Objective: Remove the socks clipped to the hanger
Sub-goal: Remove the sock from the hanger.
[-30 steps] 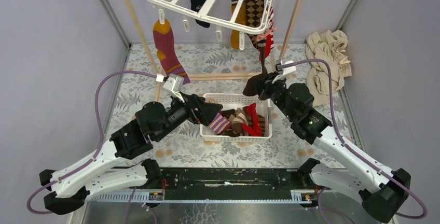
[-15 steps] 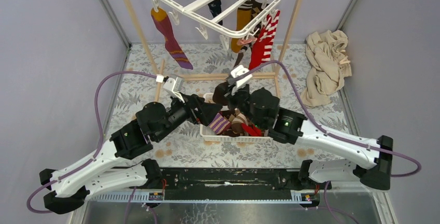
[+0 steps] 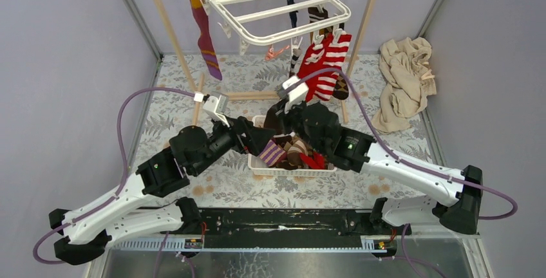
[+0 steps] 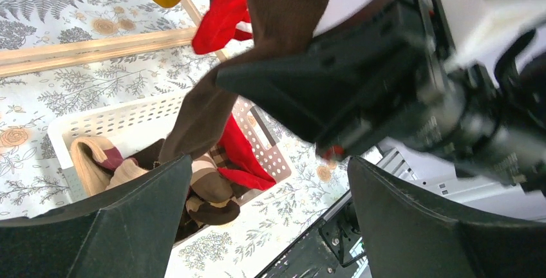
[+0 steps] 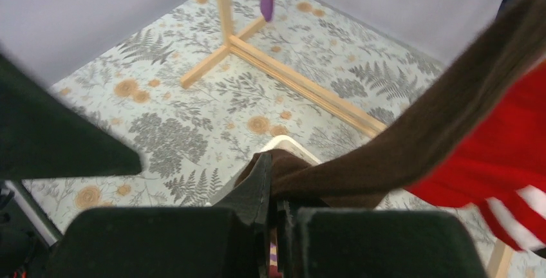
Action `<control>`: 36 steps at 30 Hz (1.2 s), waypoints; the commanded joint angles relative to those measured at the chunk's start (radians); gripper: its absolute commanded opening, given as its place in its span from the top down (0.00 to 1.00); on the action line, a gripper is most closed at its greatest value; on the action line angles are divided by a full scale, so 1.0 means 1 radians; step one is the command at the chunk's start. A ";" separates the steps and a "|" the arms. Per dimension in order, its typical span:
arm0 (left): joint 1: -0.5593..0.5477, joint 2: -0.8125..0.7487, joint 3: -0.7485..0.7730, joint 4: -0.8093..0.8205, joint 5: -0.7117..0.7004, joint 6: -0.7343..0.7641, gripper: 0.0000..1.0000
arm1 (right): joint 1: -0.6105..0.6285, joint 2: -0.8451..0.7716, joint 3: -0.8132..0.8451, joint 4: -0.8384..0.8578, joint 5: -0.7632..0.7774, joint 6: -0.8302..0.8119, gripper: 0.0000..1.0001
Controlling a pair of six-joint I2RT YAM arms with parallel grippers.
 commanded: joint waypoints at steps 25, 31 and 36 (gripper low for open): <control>-0.025 0.037 -0.009 0.111 -0.019 0.028 0.01 | -0.541 -0.087 -0.050 0.102 -1.047 0.598 1.00; -0.025 0.048 -0.047 0.137 -0.068 0.075 0.01 | -0.563 -0.069 -0.043 0.157 -1.175 0.677 1.00; -0.026 0.085 -0.065 0.189 -0.100 0.112 0.01 | -0.569 -0.075 -0.021 0.127 -1.221 0.694 1.00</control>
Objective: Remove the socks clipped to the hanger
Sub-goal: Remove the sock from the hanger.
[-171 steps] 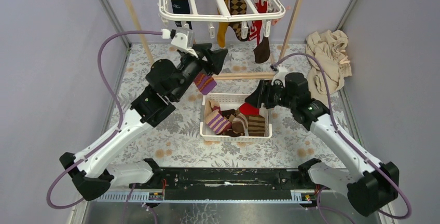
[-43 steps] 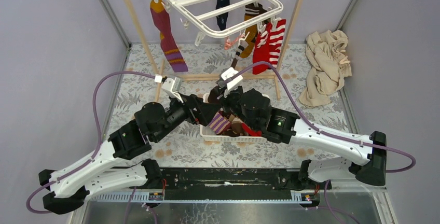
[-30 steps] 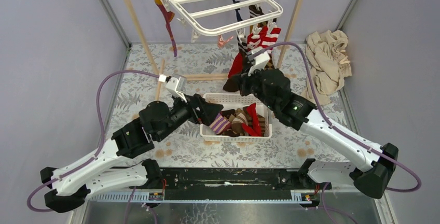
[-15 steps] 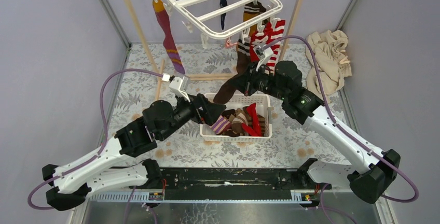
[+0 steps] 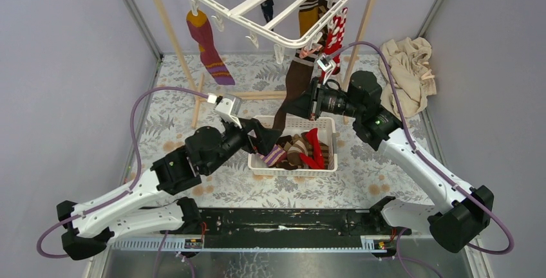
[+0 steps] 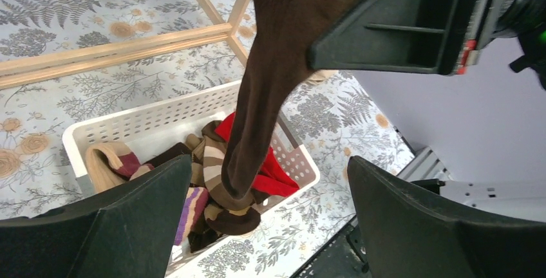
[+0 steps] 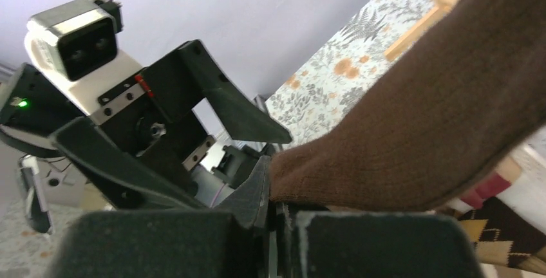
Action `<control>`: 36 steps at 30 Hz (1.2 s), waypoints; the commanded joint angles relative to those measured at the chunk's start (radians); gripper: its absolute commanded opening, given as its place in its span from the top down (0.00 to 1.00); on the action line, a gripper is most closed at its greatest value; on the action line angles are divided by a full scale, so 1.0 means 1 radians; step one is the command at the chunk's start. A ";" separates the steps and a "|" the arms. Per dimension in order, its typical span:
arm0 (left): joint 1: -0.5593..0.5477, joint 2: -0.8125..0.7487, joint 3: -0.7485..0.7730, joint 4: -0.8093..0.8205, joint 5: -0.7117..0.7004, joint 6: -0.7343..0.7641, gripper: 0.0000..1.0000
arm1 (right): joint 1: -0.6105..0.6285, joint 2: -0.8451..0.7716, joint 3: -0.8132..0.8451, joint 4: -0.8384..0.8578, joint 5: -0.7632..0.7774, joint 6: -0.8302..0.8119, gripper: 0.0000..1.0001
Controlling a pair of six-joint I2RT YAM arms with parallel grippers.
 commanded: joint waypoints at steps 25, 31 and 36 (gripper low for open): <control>-0.005 0.338 0.033 0.415 -0.040 0.175 0.10 | -0.192 -0.102 -0.021 -0.049 -0.184 0.124 1.00; -0.005 0.402 0.105 0.401 -0.014 0.193 0.49 | -0.229 -0.118 -0.039 -0.067 -0.199 0.122 1.00; -0.005 0.424 0.158 0.368 -0.022 0.210 0.72 | -0.255 -0.126 -0.063 -0.078 -0.205 0.120 1.00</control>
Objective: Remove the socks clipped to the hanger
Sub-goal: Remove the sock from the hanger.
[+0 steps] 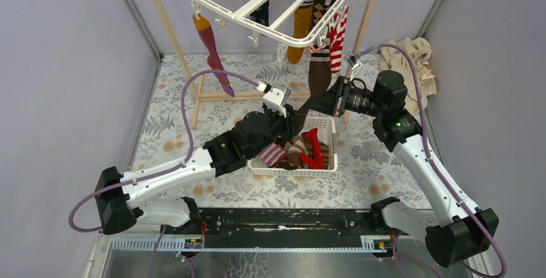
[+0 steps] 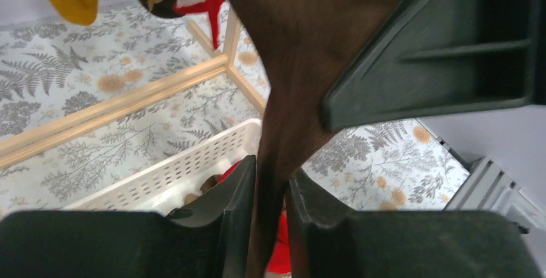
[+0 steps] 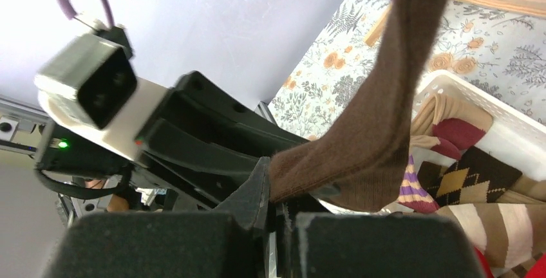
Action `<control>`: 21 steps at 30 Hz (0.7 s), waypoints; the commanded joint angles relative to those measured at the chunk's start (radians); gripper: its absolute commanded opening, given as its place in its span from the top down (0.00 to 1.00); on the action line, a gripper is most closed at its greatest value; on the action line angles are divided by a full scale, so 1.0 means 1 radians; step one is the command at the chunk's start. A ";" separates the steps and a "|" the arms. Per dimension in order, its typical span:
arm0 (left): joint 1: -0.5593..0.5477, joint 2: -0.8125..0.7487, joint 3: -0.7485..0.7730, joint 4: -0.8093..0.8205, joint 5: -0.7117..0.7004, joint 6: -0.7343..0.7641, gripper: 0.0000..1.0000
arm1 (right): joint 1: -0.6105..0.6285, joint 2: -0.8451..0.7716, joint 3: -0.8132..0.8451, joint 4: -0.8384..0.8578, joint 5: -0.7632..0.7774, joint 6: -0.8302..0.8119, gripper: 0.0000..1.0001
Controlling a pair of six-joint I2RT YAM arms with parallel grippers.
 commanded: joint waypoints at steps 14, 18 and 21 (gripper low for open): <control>-0.004 0.055 0.188 -0.055 -0.022 0.079 1.00 | -0.033 -0.021 0.035 -0.216 0.078 -0.147 0.89; 0.002 0.062 0.199 -0.069 -0.025 0.082 1.00 | -0.033 -0.011 0.122 -0.343 0.173 -0.243 0.68; 0.009 0.063 0.203 -0.073 -0.022 0.083 1.00 | -0.033 -0.005 0.199 -0.416 0.266 -0.308 0.57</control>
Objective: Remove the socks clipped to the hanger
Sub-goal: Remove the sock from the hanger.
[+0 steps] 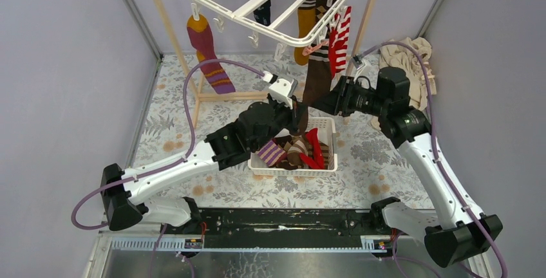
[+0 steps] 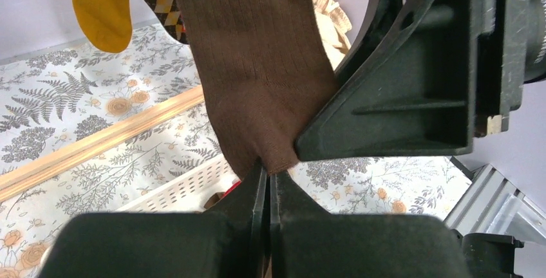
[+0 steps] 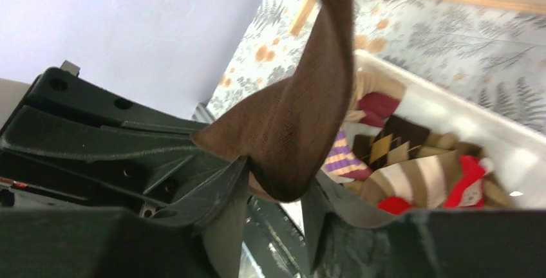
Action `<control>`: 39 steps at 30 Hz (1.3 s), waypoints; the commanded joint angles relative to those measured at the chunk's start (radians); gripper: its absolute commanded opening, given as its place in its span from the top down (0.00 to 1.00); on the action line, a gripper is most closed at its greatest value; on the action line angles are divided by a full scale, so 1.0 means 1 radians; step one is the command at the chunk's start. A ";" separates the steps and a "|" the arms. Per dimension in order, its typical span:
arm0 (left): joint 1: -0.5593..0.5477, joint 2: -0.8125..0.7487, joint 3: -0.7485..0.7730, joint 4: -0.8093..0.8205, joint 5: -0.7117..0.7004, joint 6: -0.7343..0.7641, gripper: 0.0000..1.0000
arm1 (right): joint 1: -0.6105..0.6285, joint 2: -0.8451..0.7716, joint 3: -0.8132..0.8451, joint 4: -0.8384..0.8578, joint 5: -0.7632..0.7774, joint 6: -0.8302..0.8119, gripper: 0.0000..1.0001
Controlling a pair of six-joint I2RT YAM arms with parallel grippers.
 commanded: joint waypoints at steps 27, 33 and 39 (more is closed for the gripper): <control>0.075 -0.016 0.033 0.010 0.035 0.029 1.00 | -0.004 0.188 0.460 0.161 0.459 -0.245 0.35; 0.081 -0.021 0.030 0.011 0.041 0.026 1.00 | -0.005 0.226 0.490 0.223 0.439 -0.227 0.36; 0.085 -0.015 0.032 0.015 0.051 0.024 1.00 | -0.002 0.262 0.533 0.242 0.426 -0.216 0.37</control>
